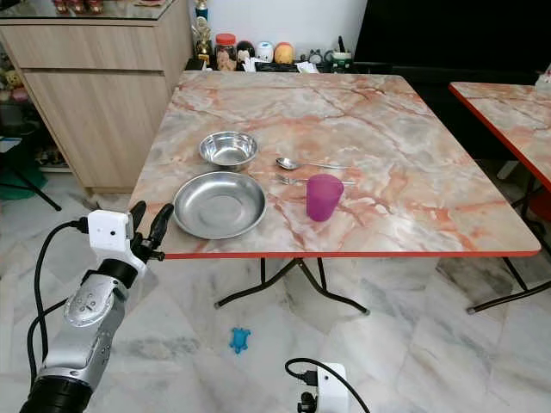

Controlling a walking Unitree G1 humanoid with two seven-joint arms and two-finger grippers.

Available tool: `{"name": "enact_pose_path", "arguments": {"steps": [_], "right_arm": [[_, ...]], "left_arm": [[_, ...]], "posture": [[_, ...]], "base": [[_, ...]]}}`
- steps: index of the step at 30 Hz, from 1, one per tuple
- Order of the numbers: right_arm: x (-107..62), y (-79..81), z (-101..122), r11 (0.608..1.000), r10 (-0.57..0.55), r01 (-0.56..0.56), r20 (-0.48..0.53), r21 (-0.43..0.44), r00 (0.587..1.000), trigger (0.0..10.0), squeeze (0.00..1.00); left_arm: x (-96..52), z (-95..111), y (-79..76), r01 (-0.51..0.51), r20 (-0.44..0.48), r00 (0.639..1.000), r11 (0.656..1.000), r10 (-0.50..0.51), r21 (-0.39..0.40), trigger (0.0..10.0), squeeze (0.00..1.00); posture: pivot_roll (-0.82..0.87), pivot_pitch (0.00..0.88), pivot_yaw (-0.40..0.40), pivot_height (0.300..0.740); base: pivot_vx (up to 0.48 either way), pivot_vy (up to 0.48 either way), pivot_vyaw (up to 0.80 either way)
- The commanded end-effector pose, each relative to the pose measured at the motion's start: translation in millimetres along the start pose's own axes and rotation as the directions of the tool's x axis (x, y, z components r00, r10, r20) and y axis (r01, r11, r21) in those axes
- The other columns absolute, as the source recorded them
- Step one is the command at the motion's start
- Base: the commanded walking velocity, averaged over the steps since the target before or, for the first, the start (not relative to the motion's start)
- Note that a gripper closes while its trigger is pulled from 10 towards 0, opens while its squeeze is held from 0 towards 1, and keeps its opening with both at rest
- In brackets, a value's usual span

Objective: Setting the table

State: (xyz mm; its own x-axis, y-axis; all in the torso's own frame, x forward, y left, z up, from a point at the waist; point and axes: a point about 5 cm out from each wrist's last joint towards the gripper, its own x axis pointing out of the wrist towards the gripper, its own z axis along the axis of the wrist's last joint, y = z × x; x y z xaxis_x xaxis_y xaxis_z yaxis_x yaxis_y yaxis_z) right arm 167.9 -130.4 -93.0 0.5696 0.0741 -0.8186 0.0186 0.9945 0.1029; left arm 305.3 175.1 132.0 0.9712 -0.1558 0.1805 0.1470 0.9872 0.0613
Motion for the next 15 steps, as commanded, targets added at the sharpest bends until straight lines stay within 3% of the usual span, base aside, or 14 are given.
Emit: {"name": "enact_pose_path", "arguments": {"steps": [1,8,12,13,15], "right_arm": [[-0.4,5.0,-2.5,1.0,0.003,-0.003,0.001,-0.013,1.0,10.0,0.0],[-3.8,5.9,-15.3,1.0,-0.005,0.005,-0.011,-0.008,1.0,10.0,0.0],[-1.1,1.0,-3.1,1.0,-0.013,0.013,0.011,-0.007,1.0,10.0,0.0],[0.2,-2.0,3.5,1.0,-0.017,0.017,0.023,-0.005,1.0,10.0,0.0],[1.1,-2.5,8.2,1.0,-0.021,0.021,0.032,0.0,0.999,10.0,0.0]], "left_arm": [[1.7,3.2,-0.6,-0.001,-0.007,1.0,1.0,0.001,0.008,10.0,1.0],[1.9,6.1,3.1,-0.019,-0.012,1.0,1.0,0.019,-0.004,10.0,1.0],[1.3,4.5,7.1,-0.046,-0.027,0.999,0.999,0.046,-0.002,10.0,0.95],[1.1,4.1,6.9,-0.047,-0.029,0.999,0.999,0.047,-0.001,10.0,0.0],[1.1,4.1,6.8,-0.049,-0.029,0.998,0.999,0.049,-0.005,10.0,0.0]], "posture": [[0.15,0.0,-0.063,0.74],[0.15,0.0,-0.061,0.74],[0.15,0.0,-0.063,0.74],[0.15,0.0,-0.063,0.74],[0.15,0.0,-0.063,0.74]], "base": [[0.0,0.0,0.0],[0.0,0.0,0.0],[0.0,0.0,0.0],[0.0,0.0,0.0],[0.0,0.0,0.0]]}}
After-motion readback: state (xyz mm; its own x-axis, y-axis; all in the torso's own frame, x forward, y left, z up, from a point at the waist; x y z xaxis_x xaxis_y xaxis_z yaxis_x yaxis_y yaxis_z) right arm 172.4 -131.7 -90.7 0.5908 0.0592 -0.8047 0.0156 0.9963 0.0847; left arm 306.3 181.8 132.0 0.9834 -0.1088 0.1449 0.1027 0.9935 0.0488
